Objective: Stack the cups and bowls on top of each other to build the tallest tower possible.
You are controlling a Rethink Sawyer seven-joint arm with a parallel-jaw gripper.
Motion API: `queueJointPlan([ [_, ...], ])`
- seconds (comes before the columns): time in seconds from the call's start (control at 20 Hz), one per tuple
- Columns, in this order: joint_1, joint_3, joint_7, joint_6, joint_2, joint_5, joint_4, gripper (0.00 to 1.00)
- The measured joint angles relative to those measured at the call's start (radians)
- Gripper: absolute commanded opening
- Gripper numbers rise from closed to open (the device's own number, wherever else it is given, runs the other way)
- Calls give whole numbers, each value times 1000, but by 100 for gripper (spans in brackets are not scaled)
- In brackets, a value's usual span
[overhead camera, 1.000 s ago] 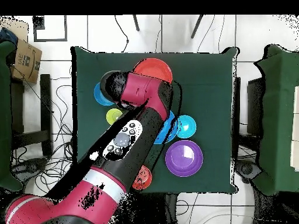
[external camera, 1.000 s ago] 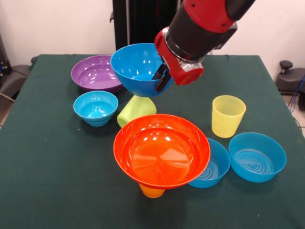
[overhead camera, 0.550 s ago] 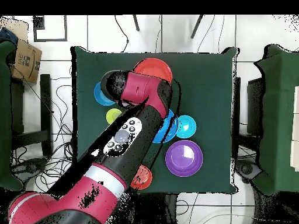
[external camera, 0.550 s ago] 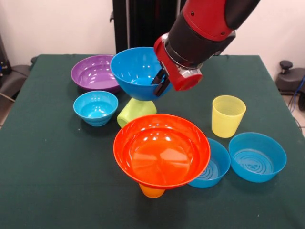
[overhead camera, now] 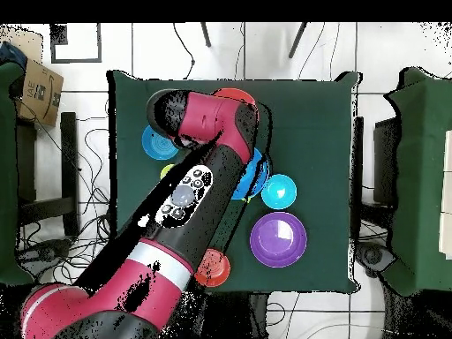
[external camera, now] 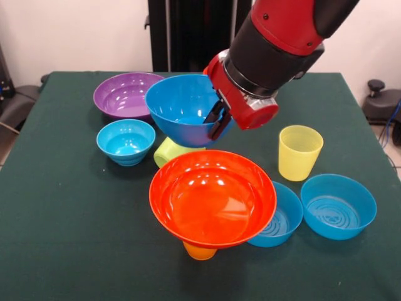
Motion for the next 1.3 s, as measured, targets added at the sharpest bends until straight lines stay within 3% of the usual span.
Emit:
queueJointPlan([
  [0.75, -5, 0, 0, 1, -66, 1, -42, 0],
  [1.3, -41, 6, 0, 1, -15, 20, -211, 0],
])
